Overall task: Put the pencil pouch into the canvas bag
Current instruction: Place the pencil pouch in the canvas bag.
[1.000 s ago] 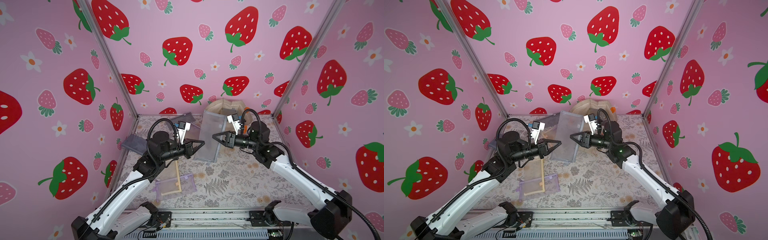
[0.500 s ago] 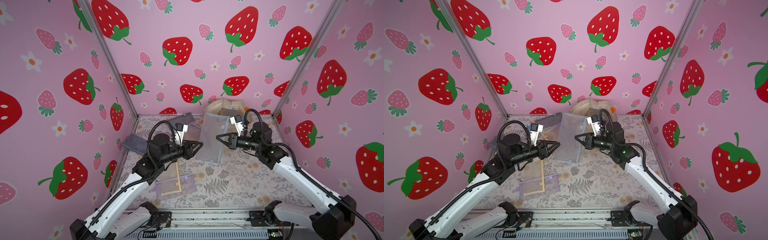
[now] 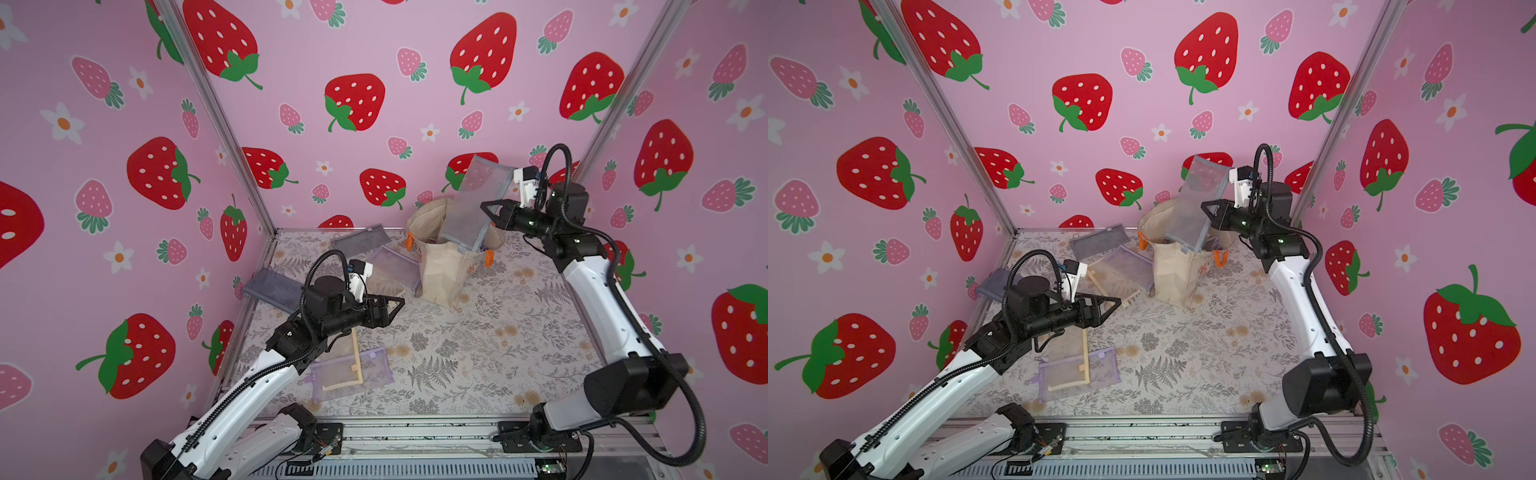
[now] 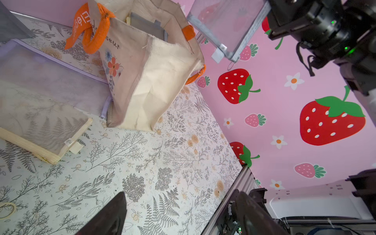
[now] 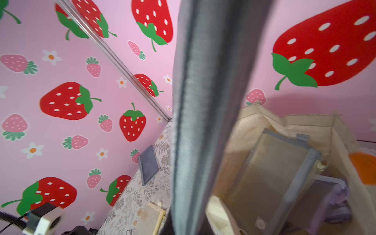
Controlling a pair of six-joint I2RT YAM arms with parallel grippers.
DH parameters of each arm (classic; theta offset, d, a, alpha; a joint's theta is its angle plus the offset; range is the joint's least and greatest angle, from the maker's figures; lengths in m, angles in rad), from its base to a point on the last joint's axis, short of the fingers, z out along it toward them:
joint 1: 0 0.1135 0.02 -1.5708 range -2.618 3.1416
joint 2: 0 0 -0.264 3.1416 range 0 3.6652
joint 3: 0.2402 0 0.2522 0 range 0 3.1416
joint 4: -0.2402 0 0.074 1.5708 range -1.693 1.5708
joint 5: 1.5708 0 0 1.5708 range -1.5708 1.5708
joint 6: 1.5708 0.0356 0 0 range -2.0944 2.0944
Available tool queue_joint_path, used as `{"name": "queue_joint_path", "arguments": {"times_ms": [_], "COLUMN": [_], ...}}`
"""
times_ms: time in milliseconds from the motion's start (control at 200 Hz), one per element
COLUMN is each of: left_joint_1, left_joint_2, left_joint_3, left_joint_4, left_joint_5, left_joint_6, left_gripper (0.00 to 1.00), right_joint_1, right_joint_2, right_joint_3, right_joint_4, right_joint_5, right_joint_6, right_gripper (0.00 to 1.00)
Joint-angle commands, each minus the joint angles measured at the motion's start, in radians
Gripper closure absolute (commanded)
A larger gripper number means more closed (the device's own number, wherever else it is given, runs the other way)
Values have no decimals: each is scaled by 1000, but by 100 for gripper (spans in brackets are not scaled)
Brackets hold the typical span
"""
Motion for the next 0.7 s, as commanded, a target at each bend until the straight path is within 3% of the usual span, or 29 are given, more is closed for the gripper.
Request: {"name": "queue_joint_path", "arguments": {"times_ms": [0, 340, 695], "left_joint_1": [2, 3, 5], "left_joint_2": [-19, 7, 98], "left_joint_3": [-22, -37, -20], "left_joint_4": [-1, 31, 92], "left_joint_5": [6, 16, 38], "left_joint_6": [25, 18, 7], "left_gripper": [13, 13, 13], "right_joint_1": [-37, -44, 7], "right_joint_2": [115, 391, 367], "right_joint_3": [93, 240, 52], "right_joint_4": [-102, -27, 14], "right_joint_5": [15, -49, -60], "right_joint_6": [-74, -32, -31], "right_gripper": [100, 100, 100]}}
